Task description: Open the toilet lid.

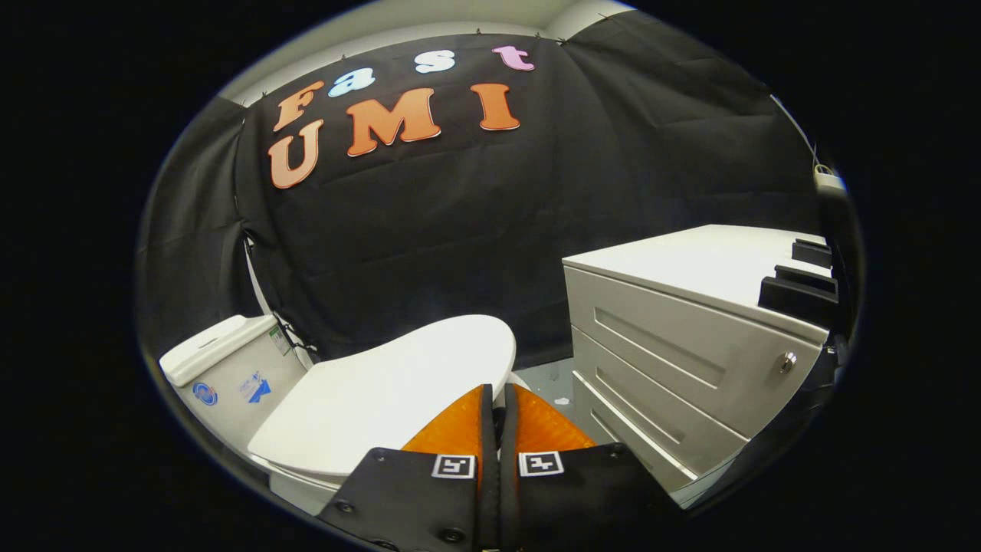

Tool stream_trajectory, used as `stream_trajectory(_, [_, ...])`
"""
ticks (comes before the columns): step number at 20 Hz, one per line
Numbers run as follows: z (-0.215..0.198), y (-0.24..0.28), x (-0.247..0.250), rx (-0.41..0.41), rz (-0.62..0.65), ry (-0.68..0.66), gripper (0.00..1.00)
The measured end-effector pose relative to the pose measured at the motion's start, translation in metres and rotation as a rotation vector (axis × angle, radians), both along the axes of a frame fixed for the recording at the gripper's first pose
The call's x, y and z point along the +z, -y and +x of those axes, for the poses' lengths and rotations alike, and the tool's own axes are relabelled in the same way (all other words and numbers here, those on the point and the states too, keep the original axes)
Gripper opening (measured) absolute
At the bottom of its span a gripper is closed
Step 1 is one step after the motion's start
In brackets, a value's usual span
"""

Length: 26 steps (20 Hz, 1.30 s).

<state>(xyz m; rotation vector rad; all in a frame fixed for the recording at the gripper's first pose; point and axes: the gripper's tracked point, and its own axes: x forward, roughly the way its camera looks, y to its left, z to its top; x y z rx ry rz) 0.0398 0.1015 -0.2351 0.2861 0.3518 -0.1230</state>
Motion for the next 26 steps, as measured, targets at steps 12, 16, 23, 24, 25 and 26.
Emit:
stream_trajectory(12, [0.034,-0.054,0.127,0.001,0.248,0.243,0.07])
stream_trajectory(16, [0.022,-0.015,0.05,-0.012,0.003,0.094,0.07])
stream_trajectory(23, [-0.002,0.007,-0.034,0.005,-0.071,-0.015,0.07])
stream_trajectory(24, [-0.003,0.007,-0.036,-0.008,-0.063,-0.013,0.07])
stream_trajectory(25, [-0.002,0.007,-0.035,-0.009,-0.07,-0.01,0.07])
stream_trajectory(26, [0.0,0.004,-0.026,-0.003,-0.08,-0.001,0.07])
